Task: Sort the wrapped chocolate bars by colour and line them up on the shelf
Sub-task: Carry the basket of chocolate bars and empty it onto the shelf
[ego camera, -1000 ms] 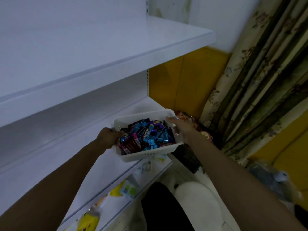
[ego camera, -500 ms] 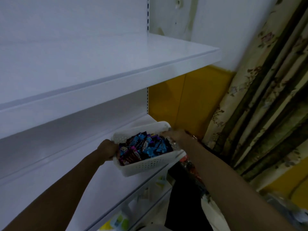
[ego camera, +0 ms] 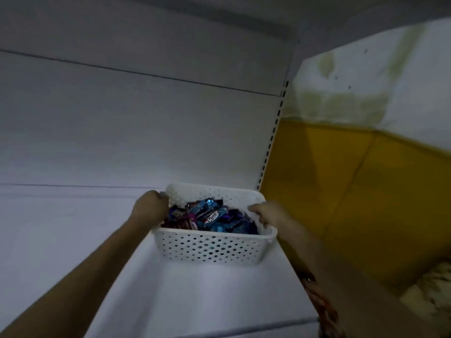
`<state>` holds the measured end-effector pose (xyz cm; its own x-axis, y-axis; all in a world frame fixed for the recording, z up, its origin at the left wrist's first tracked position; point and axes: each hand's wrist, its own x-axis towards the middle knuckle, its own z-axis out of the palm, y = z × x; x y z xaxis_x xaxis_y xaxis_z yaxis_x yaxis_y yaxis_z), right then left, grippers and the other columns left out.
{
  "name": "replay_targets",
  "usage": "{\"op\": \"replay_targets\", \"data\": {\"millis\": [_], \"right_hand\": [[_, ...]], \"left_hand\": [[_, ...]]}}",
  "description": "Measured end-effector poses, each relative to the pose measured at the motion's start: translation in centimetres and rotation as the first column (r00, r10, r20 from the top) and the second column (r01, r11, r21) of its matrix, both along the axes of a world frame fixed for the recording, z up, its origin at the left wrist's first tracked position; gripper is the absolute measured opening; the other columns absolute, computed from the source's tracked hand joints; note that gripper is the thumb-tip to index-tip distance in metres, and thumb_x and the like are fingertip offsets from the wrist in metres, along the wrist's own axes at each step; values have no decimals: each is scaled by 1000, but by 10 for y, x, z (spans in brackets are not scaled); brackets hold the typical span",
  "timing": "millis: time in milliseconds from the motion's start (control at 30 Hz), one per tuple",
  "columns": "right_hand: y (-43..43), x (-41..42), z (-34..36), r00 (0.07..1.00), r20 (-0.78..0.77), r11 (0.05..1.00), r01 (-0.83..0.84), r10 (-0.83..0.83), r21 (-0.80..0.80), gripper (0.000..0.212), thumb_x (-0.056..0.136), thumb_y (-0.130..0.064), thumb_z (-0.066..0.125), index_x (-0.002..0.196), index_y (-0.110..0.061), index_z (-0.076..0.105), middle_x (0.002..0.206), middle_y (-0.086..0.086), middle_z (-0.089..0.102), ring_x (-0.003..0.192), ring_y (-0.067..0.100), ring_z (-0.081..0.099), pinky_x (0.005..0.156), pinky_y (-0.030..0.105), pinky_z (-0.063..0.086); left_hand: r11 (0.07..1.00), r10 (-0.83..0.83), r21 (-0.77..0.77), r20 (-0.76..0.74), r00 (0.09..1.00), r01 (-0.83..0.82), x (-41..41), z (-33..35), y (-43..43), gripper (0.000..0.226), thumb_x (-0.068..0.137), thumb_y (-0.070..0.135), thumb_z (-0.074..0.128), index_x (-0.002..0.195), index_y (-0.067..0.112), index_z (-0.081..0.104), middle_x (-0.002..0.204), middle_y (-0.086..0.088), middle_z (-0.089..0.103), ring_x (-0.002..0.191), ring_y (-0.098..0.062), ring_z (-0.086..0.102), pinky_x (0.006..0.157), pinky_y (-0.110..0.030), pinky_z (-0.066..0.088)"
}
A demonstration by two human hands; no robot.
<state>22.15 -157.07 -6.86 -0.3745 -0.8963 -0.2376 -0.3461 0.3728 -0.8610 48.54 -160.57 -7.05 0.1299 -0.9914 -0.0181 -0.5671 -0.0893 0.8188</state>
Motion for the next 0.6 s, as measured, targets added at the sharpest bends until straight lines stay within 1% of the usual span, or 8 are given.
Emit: {"op": "replay_targets", "data": {"millis": [100, 167, 233, 333, 400, 467, 533, 600], "right_hand": [[-9, -12, -23, 989, 151, 995, 17, -2, -103, 27, 84, -23, 68, 64, -11, 53, 43, 0, 42, 38, 12, 36, 45, 24, 30], [-9, -12, -30, 954, 300, 987, 70, -23, -147, 29, 84, -19, 67, 62, -10, 52, 36, -3, 38, 31, 10, 31, 41, 21, 26], [-10, -11, -28, 920, 392, 983, 94, -25, -156, 30, 86, -16, 66, 61, -9, 51, 32, -3, 37, 26, 9, 30, 36, 14, 24], [-2, -5, -23, 926, 377, 987, 76, -16, -143, 27, 86, -18, 67, 66, -9, 51, 42, 1, 38, 24, 8, 27, 34, 12, 20], [-2, -4, -21, 911, 412, 985, 53, 19, -164, 19, 85, -21, 70, 84, -5, 59, 54, 3, 40, 22, 5, 29, 31, 14, 22], [-3, -3, -21, 888, 458, 980, 57, 36, -188, 28, 83, -19, 72, 102, -2, 60, 62, 2, 42, 19, 2, 33, 27, 12, 25], [-7, 0, -22, 875, 483, 980, 61, 40, -191, 25, 82, -17, 73, 97, -1, 61, 62, 2, 42, 21, 2, 33, 28, 12, 25], [-10, 5, -23, 866, 499, 978, 79, 28, -193, 15, 83, -14, 71, 81, -3, 60, 59, 3, 43, 27, 4, 30, 32, 14, 27]], "left_hand": [[997, 22, -77, -95, 995, -29, 0, -16, -7, 36, 100, 19, 44, 96, -12, 62, 94, -25, 67, 79, -35, 62, 77, -40, 50], [995, 28, -89, -139, 990, -40, 2, -13, -3, 33, 99, 18, 48, 88, -9, 62, 79, -17, 66, 60, -27, 55, 65, -32, 47], [994, 54, -88, -143, 988, -67, 2, -8, 2, 33, 98, 17, 52, 74, -4, 61, 68, -12, 61, 51, -22, 50, 56, -27, 42], [988, 93, -114, -115, 989, -106, 1, -6, 13, 33, 95, 20, 58, 71, -2, 62, 71, -16, 62, 54, -23, 50, 63, -28, 44], [989, 83, -112, -113, 990, -95, 2, -6, 15, 31, 90, 25, 65, 78, -4, 64, 69, -14, 61, 56, -21, 51, 58, -27, 44], [993, 70, -86, -78, 995, -77, 4, -7, 13, 32, 85, 28, 71, 84, -4, 64, 69, -11, 61, 60, -20, 54, 52, -28, 41], [995, 69, -69, -51, 996, -72, 6, -8, 10, 33, 82, 26, 74, 87, -4, 63, 73, -12, 61, 63, -20, 55, 53, -28, 41], [994, 72, -77, -47, 996, -76, 10, -8, 5, 31, 82, 22, 75, 89, -6, 63, 72, -13, 60, 62, -20, 54, 53, -28, 40]]}}
